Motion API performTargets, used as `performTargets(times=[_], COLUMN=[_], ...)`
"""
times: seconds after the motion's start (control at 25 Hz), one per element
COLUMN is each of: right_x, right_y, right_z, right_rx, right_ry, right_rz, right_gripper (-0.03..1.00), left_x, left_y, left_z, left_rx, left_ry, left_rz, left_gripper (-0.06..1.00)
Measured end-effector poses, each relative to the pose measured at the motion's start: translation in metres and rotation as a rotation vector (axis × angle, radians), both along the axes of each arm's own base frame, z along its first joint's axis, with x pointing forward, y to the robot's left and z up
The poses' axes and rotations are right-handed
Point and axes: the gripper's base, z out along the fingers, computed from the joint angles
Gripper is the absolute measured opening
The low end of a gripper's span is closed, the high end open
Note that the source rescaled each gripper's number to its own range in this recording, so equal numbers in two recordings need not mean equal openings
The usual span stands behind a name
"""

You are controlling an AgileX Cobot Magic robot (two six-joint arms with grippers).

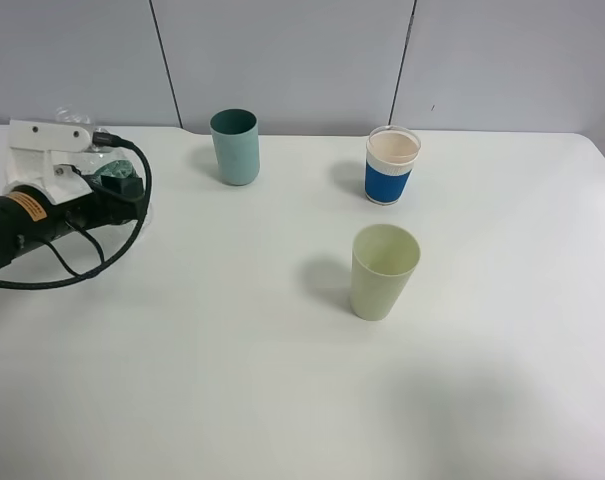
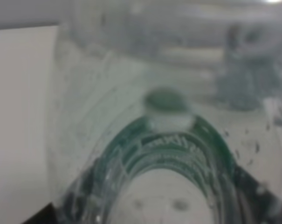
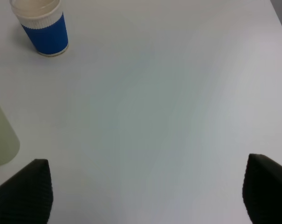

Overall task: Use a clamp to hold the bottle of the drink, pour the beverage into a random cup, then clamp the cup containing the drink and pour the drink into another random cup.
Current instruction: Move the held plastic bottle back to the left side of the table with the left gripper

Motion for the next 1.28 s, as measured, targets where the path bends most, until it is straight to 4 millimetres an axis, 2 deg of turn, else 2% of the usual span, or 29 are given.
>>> performTargets(times=[0.36, 0.92, 0.96, 1.0, 1.08, 1.12, 1.2, 1.28], right_x=[0.000, 0.000, 0.000, 0.000, 0.000, 0.000, 0.000, 0.000], right_y=[0.000, 0.000, 0.000, 0.000, 0.000, 0.000, 0.000, 0.000], right_z=[0.000, 0.000, 0.000, 0.000, 0.000, 0.000, 0.000, 0.000], right_rx=[0.000, 0.000, 0.000, 0.000, 0.000, 0.000, 0.000, 0.000], right_ry=[0.000, 0.000, 0.000, 0.000, 0.000, 0.000, 0.000, 0.000], right_rz=[0.000, 0.000, 0.000, 0.000, 0.000, 0.000, 0.000, 0.000], right_gripper=[0.51, 0.51, 0.51, 0.51, 0.51, 0.51, 0.51, 0.51], left_x=[0.000, 0.001, 0.001, 0.001, -0.001, -0.001, -0.001, -0.002], left_y=[-0.003, -0.004, -0.004, -0.004, -0.004, -0.004, -0.004, -0.004], left_z=[-0.028, -0.033, -0.033, -0.034, -0.037, -0.038, -0.037, -0.035], left_rx=[0.004, 0.026, 0.026, 0.027, 0.034, 0.036, 0.036, 0.036], left_ry=[0.036, 0.008, 0.008, 0.012, 0.040, 0.050, 0.045, 0.043], left_rz=[-0.038, -0.056, -0.056, -0.056, -0.056, -0.056, -0.056, -0.056], left_gripper=[0.03, 0.04, 0.12, 0.25, 0.67, 0.80, 0.94, 0.97])
